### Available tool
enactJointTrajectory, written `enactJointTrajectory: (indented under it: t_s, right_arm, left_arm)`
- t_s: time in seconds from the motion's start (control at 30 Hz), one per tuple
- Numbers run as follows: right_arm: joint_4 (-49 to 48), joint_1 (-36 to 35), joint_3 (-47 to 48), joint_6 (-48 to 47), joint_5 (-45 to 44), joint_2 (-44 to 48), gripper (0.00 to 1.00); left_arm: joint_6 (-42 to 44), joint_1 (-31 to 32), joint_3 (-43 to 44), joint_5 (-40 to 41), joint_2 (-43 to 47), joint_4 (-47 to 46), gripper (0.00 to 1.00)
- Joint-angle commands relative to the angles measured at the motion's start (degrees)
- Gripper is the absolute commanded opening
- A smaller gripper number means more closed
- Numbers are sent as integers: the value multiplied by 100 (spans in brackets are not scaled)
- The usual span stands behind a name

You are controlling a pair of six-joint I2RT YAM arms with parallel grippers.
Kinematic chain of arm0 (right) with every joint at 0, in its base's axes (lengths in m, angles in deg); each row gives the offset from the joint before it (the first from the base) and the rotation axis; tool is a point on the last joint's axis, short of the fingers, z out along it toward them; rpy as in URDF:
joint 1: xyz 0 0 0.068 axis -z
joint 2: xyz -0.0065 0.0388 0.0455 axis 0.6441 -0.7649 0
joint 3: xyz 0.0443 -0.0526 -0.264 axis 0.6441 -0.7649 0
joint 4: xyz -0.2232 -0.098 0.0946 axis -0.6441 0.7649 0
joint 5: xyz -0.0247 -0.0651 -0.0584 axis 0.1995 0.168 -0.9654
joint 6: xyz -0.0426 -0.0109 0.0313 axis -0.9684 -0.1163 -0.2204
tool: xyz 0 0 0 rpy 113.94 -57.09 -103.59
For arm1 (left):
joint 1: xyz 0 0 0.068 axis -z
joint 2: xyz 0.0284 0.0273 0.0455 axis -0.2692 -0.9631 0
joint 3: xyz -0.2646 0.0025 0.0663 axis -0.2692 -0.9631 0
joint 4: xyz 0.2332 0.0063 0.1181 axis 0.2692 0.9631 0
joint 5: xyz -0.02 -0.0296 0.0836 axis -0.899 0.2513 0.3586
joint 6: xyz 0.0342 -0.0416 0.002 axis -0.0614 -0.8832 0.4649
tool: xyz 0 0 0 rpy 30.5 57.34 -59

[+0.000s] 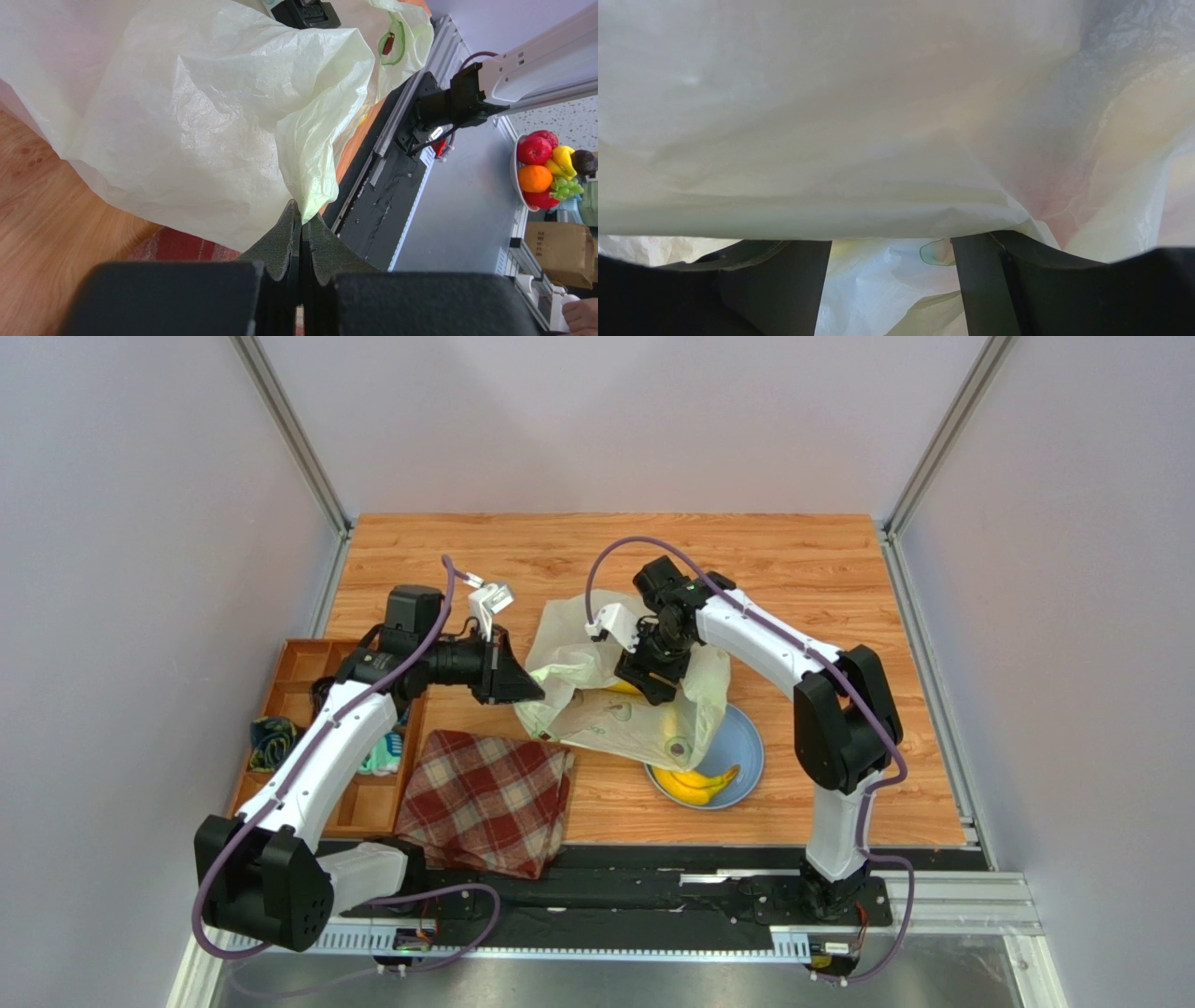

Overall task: Take the fake fruits out of the plastic bag
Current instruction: Adjust the plastic bag at the center of the board, then take out the fake fruit from the plastic bag.

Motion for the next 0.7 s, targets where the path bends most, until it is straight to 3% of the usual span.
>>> enactJointTrajectory:
  t_s: [0.0, 0.23, 0.67]
  right_arm:
    - [-191, 1, 270, -95, 92, -83, 66]
    - [11, -25, 912, 63, 162, -724, 66]
    - [-217, -16, 1193, -69, 110, -1340, 68]
  left_arm:
    - [-20, -22, 43, -27, -15, -209, 2]
    - [-12, -22, 78, -80, -68, -209, 2]
    - [-3, -22, 114, -185, -191, -253, 1]
